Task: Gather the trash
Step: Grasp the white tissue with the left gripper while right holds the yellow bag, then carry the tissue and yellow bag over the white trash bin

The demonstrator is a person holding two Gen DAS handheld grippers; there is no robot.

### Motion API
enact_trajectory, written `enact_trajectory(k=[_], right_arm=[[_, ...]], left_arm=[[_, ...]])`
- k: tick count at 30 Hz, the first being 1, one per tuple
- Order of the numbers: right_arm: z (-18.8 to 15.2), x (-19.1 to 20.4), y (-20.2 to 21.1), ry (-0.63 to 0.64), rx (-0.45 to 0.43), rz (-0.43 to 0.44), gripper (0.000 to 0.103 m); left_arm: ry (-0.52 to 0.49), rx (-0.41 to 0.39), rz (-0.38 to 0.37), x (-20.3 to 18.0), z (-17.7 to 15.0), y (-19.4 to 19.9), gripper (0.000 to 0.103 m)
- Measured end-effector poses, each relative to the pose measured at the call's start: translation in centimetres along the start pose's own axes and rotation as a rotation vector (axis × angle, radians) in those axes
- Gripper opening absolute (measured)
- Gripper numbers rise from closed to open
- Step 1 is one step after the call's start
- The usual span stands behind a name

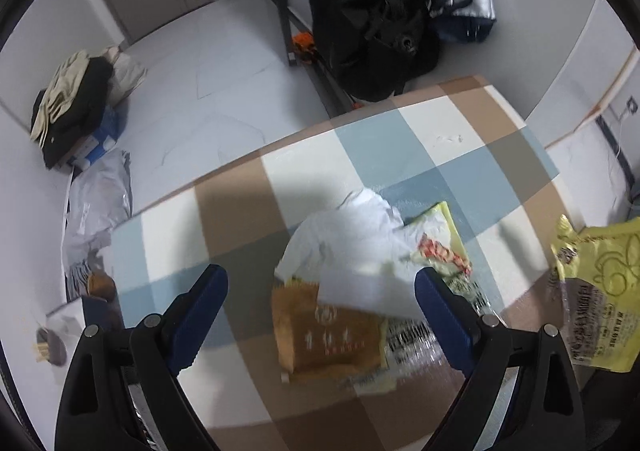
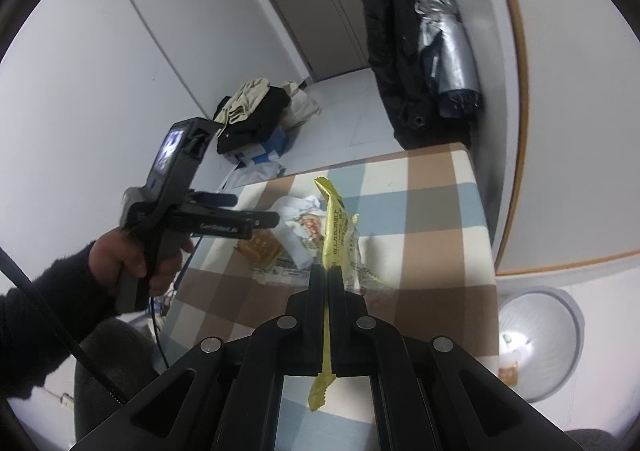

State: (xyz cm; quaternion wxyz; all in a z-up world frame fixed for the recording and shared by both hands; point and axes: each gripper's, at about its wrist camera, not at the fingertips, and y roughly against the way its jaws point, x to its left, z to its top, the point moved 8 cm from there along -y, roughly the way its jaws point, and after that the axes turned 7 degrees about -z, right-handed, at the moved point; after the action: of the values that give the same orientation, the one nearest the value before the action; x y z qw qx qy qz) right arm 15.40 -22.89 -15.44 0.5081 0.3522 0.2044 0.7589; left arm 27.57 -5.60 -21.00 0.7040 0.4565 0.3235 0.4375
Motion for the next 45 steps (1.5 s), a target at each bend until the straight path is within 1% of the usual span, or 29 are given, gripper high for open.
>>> enact_trajectory(k=[3,5,6,11,13,15,16,18,19,21,22,23,26,30,32,37,42,45], right_arm=[[-0.1,-0.8,-0.3,-0.042,0.012,0.025,0.001],[0.2,-0.7,-0.2,-0.041,-0.002,0.041,0.001],[0.4,-0.7,-0.1,-0.040,-0.008,0.053,0.001],[0.3,-0.9,-0.8,-0.057,0.007,0.071,0.002],[0.4,-1.2,-0.9,-0.073,0.011,0.077,0.002],[0.4,-1.3,-1.0,-0.081,0.011,0.085,0.002],[0.4,-1.3,-1.0,-0.081,0.010,0.086,0.002],[0.4,-1.3,-1.1,-0.079,0.011,0.089,0.002],[0.3,-1.2,-1.2,-0.077,0.014,0.091,0.002],[0.3,-1.1,-1.3,-0.071,0.015,0.092,0.002],[0.2,-1.0,-1.2,-0.067,0.015,0.092,0.002],[0.2,-0.9,-1.2,-0.062,0.014,0.092,0.002],[0.1,-0.8,-1.1,-0.058,0.011,0.092,0.002],[0.0,-1.0,-1.2,-0.063,0.007,0.092,0.002],[0.0,-1.0,-1.1,-0.062,0.005,0.089,0.002],[0.1,-1.0,-1.1,-0.060,0.000,0.085,0.002],[0.1,-0.9,-0.9,-0.059,-0.010,0.084,0.002],[0.1,-0.6,-0.6,-0.052,-0.017,0.093,0.002]], left_arm=[[-0.029,-0.005,-0.006,0.4,0.7,-0.1,0.093],[-0.047,0.018,0.001,0.6,0.9,-0.8,0.092],[-0.052,0.030,-0.017,0.5,1.0,-1.2,0.090],[-0.041,0.080,-0.141,0.0,0.8,-2.2,0.085],[-0.057,0.112,-0.186,-0.6,0.5,-2.4,0.080],[-0.068,0.152,-0.199,-0.9,0.0,-2.9,0.066],[-0.077,0.150,-0.197,-1.0,0.1,-2.8,0.066],[-0.089,0.145,-0.210,-1.4,0.2,-2.6,0.053],[-0.090,0.147,-0.221,-1.7,0.3,-2.4,0.049],[-0.102,0.151,-0.234,-2.1,0.3,-2.3,0.030],[-0.106,0.152,-0.240,-2.2,0.2,-2.2,0.026],[-0.107,0.157,-0.252,-2.5,0.2,-2.1,0.019],[-0.125,0.143,-0.237,-2.7,0.3,-1.8,0.011],[-0.103,0.124,-0.245,-2.5,0.5,-1.2,0.009],[-0.081,0.098,-0.247,-2.3,0.7,-0.5,0.009],[0.000,0.042,-0.287,-1.5,1.2,1.3,0.009],[0.050,-0.036,-0.282,-1.2,1.3,3.8,0.009],[0.089,-0.072,-0.278,-0.6,1.6,4.7,0.009]])
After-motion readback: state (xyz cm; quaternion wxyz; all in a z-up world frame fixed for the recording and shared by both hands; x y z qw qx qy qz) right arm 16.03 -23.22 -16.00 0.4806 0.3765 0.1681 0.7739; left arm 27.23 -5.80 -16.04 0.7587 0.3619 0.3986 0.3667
